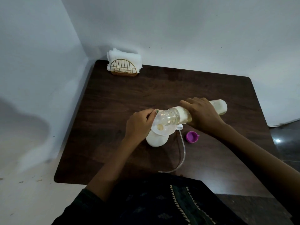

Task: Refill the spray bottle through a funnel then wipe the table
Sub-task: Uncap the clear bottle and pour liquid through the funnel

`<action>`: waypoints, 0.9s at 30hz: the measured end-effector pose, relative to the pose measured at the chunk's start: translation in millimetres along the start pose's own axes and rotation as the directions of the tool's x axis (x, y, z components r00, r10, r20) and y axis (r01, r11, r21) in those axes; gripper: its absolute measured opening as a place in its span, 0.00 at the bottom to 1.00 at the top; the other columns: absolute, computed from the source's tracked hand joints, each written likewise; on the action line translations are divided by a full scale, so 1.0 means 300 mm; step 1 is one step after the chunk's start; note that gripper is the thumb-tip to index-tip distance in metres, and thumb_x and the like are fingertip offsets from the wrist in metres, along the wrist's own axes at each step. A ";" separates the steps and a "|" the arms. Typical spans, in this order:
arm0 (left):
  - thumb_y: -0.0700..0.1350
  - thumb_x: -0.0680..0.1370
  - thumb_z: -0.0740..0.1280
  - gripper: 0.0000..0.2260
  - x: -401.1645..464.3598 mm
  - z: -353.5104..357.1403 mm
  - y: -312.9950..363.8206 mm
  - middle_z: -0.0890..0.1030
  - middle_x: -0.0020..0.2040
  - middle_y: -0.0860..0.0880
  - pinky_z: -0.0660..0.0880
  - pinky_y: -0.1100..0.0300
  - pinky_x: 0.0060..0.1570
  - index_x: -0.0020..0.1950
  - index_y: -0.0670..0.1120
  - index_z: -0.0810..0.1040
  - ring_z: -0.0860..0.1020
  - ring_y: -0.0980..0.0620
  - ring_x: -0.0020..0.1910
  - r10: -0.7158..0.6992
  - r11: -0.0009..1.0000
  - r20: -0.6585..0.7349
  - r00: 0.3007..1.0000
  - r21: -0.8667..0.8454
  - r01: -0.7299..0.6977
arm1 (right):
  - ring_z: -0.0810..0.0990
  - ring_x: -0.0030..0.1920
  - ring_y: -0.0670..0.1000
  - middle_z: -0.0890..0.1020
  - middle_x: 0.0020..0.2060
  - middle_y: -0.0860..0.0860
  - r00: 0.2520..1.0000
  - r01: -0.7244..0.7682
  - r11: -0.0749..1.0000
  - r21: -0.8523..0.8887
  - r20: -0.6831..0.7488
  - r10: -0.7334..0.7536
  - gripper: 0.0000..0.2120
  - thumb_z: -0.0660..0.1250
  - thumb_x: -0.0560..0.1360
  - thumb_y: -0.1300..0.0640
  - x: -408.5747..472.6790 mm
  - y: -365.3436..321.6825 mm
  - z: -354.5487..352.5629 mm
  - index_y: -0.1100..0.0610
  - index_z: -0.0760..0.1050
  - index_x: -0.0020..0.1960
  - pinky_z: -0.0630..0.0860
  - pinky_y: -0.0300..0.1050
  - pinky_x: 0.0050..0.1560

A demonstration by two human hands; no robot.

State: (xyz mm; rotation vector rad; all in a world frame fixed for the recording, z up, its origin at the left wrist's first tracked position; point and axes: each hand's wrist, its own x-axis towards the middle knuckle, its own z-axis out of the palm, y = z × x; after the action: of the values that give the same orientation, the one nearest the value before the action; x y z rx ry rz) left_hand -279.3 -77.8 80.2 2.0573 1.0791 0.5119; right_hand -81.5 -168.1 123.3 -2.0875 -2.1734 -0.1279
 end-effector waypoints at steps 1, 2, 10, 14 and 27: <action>0.51 0.81 0.59 0.13 -0.001 -0.001 0.000 0.74 0.28 0.55 0.65 0.62 0.29 0.45 0.49 0.81 0.74 0.55 0.29 0.001 1.000 -0.002 1.000 0.004 -0.001 | 0.78 0.36 0.58 0.80 0.37 0.54 1.000 -0.001 1.000 -0.003 0.003 0.001 0.21 0.78 0.60 0.57 0.000 -0.001 0.000 0.57 0.75 0.50 0.73 0.51 0.38; 0.51 0.81 0.59 0.14 -0.002 -0.002 0.001 0.74 0.28 0.55 0.65 0.62 0.29 0.44 0.48 0.80 0.74 0.54 0.29 0.003 1.000 -0.003 1.000 0.007 -0.003 | 0.78 0.36 0.58 0.80 0.37 0.54 1.000 -0.002 1.000 -0.005 0.004 0.002 0.21 0.78 0.60 0.56 0.000 -0.001 -0.001 0.57 0.75 0.50 0.73 0.51 0.38; 0.51 0.81 0.59 0.14 -0.006 -0.002 0.003 0.74 0.29 0.55 0.66 0.60 0.29 0.45 0.48 0.81 0.74 0.54 0.29 0.011 1.000 -0.011 1.000 -0.001 -0.011 | 0.78 0.36 0.59 0.80 0.37 0.55 1.000 0.006 1.000 0.003 -0.010 -0.006 0.21 0.78 0.60 0.56 -0.004 -0.003 -0.007 0.58 0.75 0.49 0.72 0.52 0.38; 0.51 0.81 0.59 0.13 -0.007 -0.002 0.001 0.72 0.27 0.56 0.64 0.62 0.29 0.43 0.49 0.80 0.72 0.56 0.28 0.003 1.000 -0.008 1.000 -0.006 -0.003 | 0.78 0.36 0.59 0.80 0.37 0.55 1.000 0.005 1.000 0.000 -0.008 -0.005 0.20 0.77 0.60 0.56 -0.003 -0.006 -0.006 0.58 0.75 0.49 0.72 0.52 0.39; 0.51 0.81 0.59 0.13 -0.011 -0.003 -0.014 0.73 0.28 0.57 0.64 0.62 0.29 0.46 0.49 0.81 0.73 0.56 0.29 -0.001 1.000 -0.003 1.000 -0.004 0.001 | 0.79 0.37 0.58 0.80 0.38 0.55 1.000 0.015 1.000 -0.014 -0.006 -0.015 0.21 0.78 0.60 0.56 -0.001 -0.018 0.000 0.58 0.75 0.50 0.71 0.50 0.40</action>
State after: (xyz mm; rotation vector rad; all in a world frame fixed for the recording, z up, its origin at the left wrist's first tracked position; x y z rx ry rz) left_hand -283.9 -78.7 77.4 2.0531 1.0805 0.5165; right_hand -86.8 -168.6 123.4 -2.0754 -2.1917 -0.1502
